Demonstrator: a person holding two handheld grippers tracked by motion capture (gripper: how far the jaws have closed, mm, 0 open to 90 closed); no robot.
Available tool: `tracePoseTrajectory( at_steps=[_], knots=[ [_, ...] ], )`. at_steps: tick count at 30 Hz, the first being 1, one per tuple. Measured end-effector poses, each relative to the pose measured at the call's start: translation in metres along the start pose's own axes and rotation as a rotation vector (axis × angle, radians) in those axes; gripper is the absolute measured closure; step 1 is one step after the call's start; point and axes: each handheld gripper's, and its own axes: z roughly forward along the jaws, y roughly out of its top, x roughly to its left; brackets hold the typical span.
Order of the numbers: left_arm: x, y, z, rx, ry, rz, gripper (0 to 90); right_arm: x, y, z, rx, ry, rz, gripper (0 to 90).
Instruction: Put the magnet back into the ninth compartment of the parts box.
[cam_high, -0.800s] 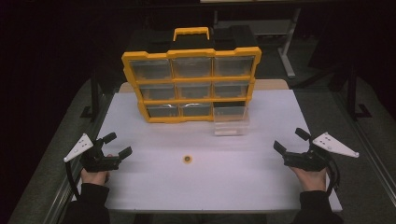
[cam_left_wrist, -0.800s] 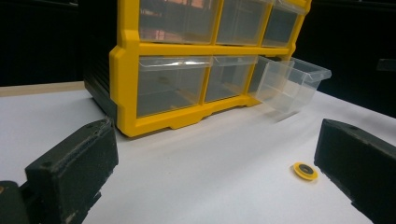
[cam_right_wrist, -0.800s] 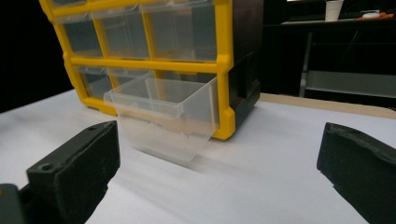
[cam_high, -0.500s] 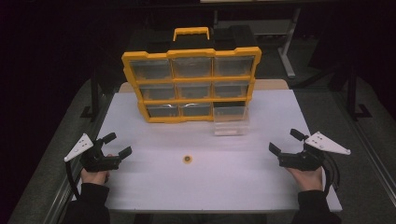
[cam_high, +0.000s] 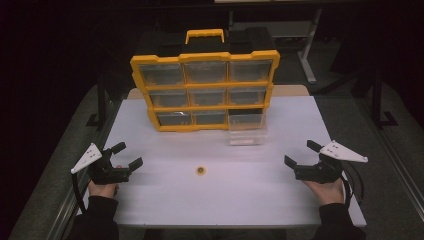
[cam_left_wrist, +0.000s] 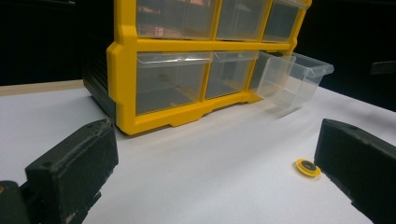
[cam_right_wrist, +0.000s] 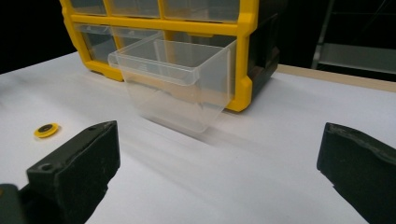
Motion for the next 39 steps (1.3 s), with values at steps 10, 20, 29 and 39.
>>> tracePoseTrajectory(
  at_steps=[10, 20, 29, 39],
  knots=[
    [0.001, 0.000, 0.000, 0.004, 0.005, -0.004, 0.0, 0.006, 0.010, 0.008, 0.047, 0.040, -0.020, 0.0],
    [0.001, 0.000, -0.001, -0.003, 0.016, -0.003, 0.0, 0.018, 0.024, 0.018, 0.088, 0.091, -0.072, 0.0],
    [0.002, 0.000, -0.001, -0.004, 0.018, -0.005, 0.0, 0.021, 0.024, 0.024, 0.122, 0.111, -0.083, 0.0],
    [0.002, 0.001, -0.001, -0.005, 0.023, -0.005, 0.0, 0.025, 0.028, 0.028, 0.144, 0.127, -0.097, 0.0]
  ],
)
